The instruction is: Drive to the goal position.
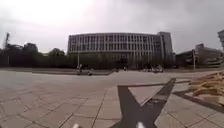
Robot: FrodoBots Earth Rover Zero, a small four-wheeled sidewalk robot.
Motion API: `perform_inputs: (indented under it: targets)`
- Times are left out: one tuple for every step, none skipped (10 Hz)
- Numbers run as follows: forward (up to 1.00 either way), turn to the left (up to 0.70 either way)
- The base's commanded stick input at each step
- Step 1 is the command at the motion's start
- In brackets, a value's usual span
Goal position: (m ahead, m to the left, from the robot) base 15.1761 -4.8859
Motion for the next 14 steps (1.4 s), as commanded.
perform_inputs:
  targets:
    - [0.5, -0.14]
    - [0.5, 0.0]
    - [0.5, 0.0]
    - [0.5, -0.02]
    - [0.5, -0.14]
    - [0.5, -0.25]
    - [0.5, -0.25]
    - [0.5, -0.25]
    - [0.5, -0.25]
    - [0.5, -0.25]
    - [0.5, -0.25]
    - [0.5, -0.18]
    - [0.5, -0.06]
    - [0.5, 0.0]
